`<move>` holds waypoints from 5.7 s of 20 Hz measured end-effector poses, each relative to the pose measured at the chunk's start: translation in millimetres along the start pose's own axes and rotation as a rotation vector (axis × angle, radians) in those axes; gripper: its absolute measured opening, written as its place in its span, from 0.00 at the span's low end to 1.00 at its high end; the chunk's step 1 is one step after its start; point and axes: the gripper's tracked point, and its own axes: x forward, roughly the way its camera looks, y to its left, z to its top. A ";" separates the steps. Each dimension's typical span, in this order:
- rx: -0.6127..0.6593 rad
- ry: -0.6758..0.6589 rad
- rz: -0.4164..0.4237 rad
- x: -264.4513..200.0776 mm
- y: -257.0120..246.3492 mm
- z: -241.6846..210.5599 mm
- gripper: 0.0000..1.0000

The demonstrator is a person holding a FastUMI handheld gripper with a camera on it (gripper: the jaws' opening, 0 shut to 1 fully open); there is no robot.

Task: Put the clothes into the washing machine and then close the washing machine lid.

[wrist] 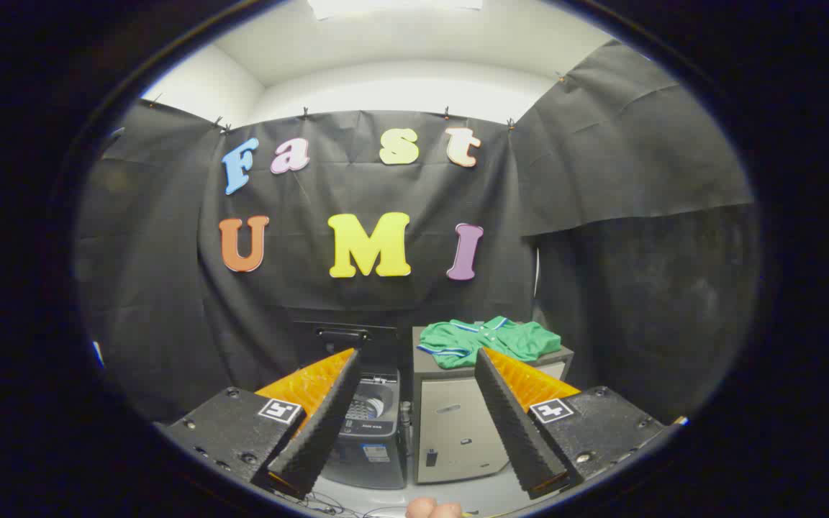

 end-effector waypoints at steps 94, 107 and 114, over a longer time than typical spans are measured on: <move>0.026 0.659 -0.078 441.8 -213.8 -112.9 0.06; 0.122 0.537 -0.001 412.1 -183.6 -43.8 0.05; 0.136 0.477 0.100 400.5 -138.5 1.7 0.05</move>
